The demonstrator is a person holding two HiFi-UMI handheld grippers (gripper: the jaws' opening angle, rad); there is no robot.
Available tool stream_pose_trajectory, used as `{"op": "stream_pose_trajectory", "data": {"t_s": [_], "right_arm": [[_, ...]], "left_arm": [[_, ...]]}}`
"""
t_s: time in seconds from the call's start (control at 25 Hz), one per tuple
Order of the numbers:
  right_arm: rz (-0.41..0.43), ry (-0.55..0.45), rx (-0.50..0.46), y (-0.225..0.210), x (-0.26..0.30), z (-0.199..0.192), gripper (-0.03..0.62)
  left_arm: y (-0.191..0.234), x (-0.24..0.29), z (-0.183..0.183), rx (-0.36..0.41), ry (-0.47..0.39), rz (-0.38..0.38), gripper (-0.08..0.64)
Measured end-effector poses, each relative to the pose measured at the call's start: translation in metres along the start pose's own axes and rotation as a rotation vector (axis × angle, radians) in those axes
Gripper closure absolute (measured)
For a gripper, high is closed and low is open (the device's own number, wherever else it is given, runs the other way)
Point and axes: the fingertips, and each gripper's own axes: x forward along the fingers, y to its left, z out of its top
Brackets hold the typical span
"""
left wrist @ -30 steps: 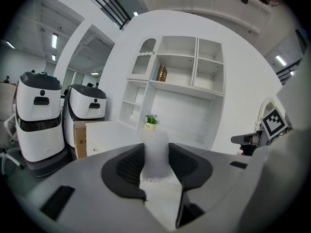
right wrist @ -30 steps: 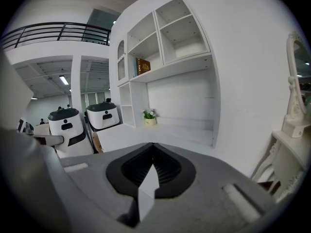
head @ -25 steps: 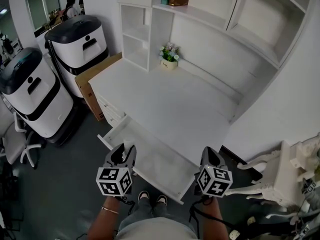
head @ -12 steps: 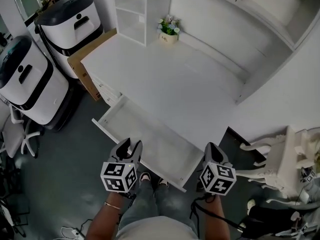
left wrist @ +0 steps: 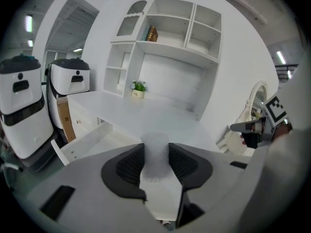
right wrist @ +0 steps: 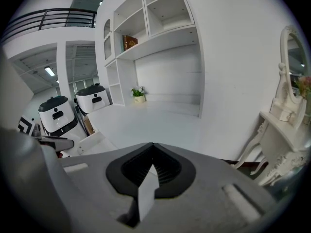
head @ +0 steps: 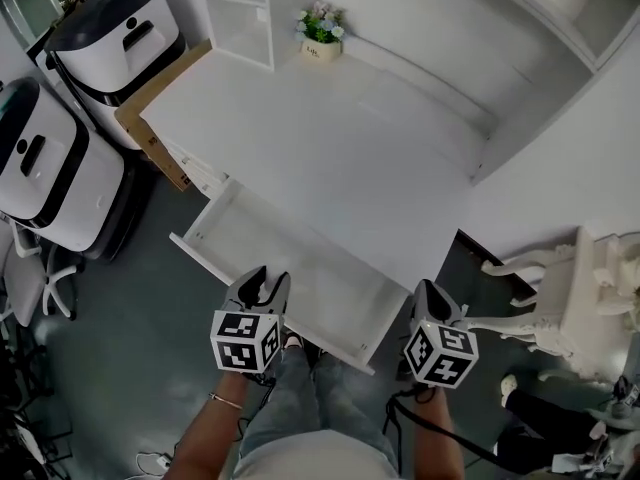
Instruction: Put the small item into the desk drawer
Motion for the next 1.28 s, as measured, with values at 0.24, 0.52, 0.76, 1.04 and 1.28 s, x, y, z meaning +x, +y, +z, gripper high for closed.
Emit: {"op": "stream_pose_trajectory", "data": {"t_s": [0.24,0.52,0.76,1.04,1.28], "right_arm": [[-0.03,0.021,0.018,-0.012,0.004,-0.008,0.592],[-0.062,0.039,0.032,-0.025,0.006,-0.015,0.592],[-0.078,0.051,0.034,-0.031,0.01,-0.017,0.592],[-0.084,0.069,0.03,-0.038,0.014,-0.02,0.592],[-0.091,0.079,0.021,-0.044,0.019,-0.018,0.592]], "left_arm": [[0.003,0.035,-0.001,0.103,0.07,-0.006,0.405],[0.025,0.071,-0.007,0.024,0.164,0.04,0.404],[0.055,0.091,-0.015,-0.086,0.18,0.107,0.403],[0.076,0.108,-0.015,-0.172,0.17,0.164,0.403],[0.091,0.124,-0.016,-0.186,0.167,0.206,0.403]]}}
